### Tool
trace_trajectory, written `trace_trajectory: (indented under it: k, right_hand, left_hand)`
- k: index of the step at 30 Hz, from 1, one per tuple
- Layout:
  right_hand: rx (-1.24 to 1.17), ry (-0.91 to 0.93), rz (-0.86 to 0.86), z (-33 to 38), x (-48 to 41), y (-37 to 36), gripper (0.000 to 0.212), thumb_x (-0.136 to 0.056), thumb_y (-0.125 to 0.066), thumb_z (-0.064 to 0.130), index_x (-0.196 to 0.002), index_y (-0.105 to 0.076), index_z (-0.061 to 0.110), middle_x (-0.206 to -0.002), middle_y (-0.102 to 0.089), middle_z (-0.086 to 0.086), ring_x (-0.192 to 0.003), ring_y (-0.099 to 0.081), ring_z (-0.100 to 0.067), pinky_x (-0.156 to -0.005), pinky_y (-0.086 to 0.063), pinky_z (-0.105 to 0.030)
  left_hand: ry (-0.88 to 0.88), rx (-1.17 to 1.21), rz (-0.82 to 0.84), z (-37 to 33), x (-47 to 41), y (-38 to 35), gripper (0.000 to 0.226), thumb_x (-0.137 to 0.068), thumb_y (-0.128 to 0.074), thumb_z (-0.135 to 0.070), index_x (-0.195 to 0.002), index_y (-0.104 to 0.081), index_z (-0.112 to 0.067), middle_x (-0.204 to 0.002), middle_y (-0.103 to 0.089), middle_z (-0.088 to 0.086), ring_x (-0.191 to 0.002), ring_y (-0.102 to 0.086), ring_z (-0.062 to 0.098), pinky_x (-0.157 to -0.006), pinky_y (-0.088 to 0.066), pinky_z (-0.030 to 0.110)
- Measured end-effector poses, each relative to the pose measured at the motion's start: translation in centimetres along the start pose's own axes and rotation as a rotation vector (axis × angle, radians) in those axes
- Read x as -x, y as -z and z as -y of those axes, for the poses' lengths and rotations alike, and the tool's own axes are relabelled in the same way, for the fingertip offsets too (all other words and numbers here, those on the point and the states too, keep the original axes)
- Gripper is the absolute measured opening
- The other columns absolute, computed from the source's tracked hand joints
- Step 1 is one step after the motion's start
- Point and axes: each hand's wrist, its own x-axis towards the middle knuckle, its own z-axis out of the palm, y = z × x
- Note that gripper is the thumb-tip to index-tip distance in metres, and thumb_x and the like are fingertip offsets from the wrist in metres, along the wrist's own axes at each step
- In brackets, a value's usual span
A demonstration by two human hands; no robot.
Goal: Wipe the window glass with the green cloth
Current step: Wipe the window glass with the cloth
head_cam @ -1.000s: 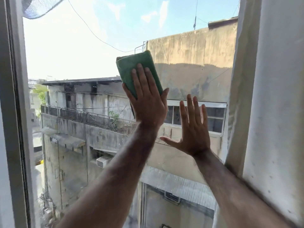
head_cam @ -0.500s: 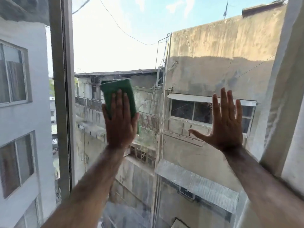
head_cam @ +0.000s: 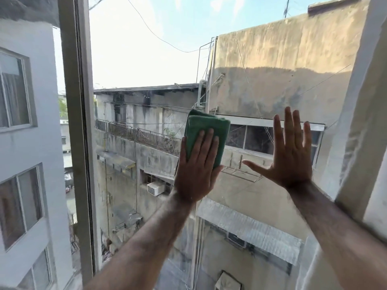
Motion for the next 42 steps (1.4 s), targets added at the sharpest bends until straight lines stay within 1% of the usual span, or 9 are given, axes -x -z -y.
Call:
trace_trajectory:
  k: [5, 13, 15, 18, 21, 24, 30, 38, 42]
  right_hand:
    - [0.005, -0.003, -0.006, 0.2, 0.0, 0.0, 0.134, -0.078, -0.059, 0.093, -0.163, -0.027, -0.005, -0.174, -0.019, -0.031, -0.164, -0.018, -0.047, -0.129, -0.021, -0.069]
    - [0.0, -0.008, 0.013, 0.3, 0.1, 0.0, 0.134, -0.078, -0.057, 0.095, -0.163, -0.028, -0.005, -0.174, -0.018, -0.031, -0.164, -0.017, -0.047, -0.131, -0.018, -0.067]
    - [0.0, -0.011, 0.015, 0.3, 0.1, 0.0, 0.135, -0.078, -0.056, 0.095, -0.163, -0.027, -0.005, -0.174, -0.018, -0.03, -0.164, -0.017, -0.046, -0.132, -0.018, -0.067]
    - [-0.012, -0.008, 0.023, 0.1, 0.1, -0.1, 0.135, -0.078, -0.054, 0.096, -0.163, -0.026, -0.005, -0.175, -0.017, -0.03, -0.165, -0.015, -0.046, -0.132, -0.016, -0.067]
    - [-0.018, -0.01, 0.03, 0.0, 0.1, -0.1, 0.135, -0.078, -0.052, 0.097, -0.164, -0.026, -0.004, -0.175, -0.016, -0.029, -0.165, -0.014, -0.045, -0.132, -0.018, -0.068]
    - [-0.01, -0.012, 0.017, -0.1, 0.0, 0.0, 0.134, -0.079, -0.053, 0.096, -0.163, -0.027, -0.005, -0.174, -0.017, -0.03, -0.165, -0.016, -0.046, -0.13, -0.02, -0.068]
    - [-0.01, -0.017, 0.017, 0.1, 0.0, 0.0, 0.134, -0.078, -0.055, 0.095, -0.164, -0.027, -0.004, -0.175, -0.017, -0.029, -0.165, -0.016, -0.046, -0.13, -0.02, -0.069]
    - [-0.003, -0.021, 0.019, 0.2, -0.1, -0.1, 0.135, -0.077, -0.055, 0.096, -0.164, -0.026, -0.004, -0.175, -0.016, -0.029, -0.165, -0.015, -0.045, -0.13, -0.019, -0.069]
    - [-0.012, -0.026, 0.021, 0.3, 0.1, -0.1, 0.134, -0.078, -0.054, 0.096, -0.164, -0.027, -0.003, -0.175, -0.017, -0.028, -0.165, -0.015, -0.044, -0.131, -0.019, -0.068]
  left_hand:
    - [0.015, -0.073, 0.084, 7.1, 7.8, 0.7, 0.07, -0.11, -0.033, -0.053, -0.162, -0.026, -0.006, -0.17, -0.025, 0.019, -0.158, -0.026, 0.037, -0.121, -0.032, 0.067]
    - [0.757, 0.041, -0.181, 10.7, -10.8, 3.4, 0.076, -0.109, -0.017, -0.055, -0.163, -0.021, -0.003, -0.172, -0.022, 0.018, -0.16, -0.02, 0.034, -0.126, -0.024, 0.061]
    - [0.708, 0.044, -0.202, 7.8, -15.1, 3.5, 0.077, -0.108, -0.014, -0.057, -0.161, -0.026, -0.003, -0.17, -0.027, 0.018, -0.159, -0.024, 0.034, -0.125, -0.025, 0.061]
    - [0.328, 0.051, -0.212, 1.2, -16.1, 2.6, 0.071, -0.109, -0.025, -0.054, -0.161, -0.031, -0.005, -0.169, -0.03, 0.016, -0.159, -0.025, 0.033, -0.126, -0.023, 0.06]
    - [-0.073, 0.056, -0.123, -2.4, -10.9, 1.2, 0.068, -0.109, -0.038, -0.051, -0.162, -0.031, -0.009, -0.17, -0.028, 0.014, -0.16, -0.021, 0.033, -0.126, -0.024, 0.061]
    - [-0.221, -0.008, -0.012, -0.6, -3.1, 0.3, 0.071, -0.109, -0.037, -0.053, -0.164, -0.025, -0.01, -0.172, -0.02, 0.013, -0.161, -0.017, 0.032, -0.126, -0.025, 0.062]
    - [-0.006, -0.077, 0.047, 12.3, 5.5, 1.7, 0.067, -0.11, -0.034, -0.045, -0.162, -0.026, -0.003, -0.17, -0.023, 0.021, -0.159, -0.022, 0.039, -0.124, -0.027, 0.068]
    - [0.81, 0.061, -0.209, 13.6, -13.4, 4.4, 0.074, -0.108, -0.019, -0.053, -0.164, -0.018, -0.004, -0.173, -0.018, 0.016, -0.161, -0.017, 0.032, -0.128, -0.02, 0.057]
    - [0.42, 0.042, -0.22, 2.7, -17.8, 3.3, 0.074, -0.107, -0.033, -0.056, -0.16, -0.032, -0.004, -0.169, -0.031, 0.017, -0.158, -0.027, 0.035, -0.126, -0.023, 0.061]
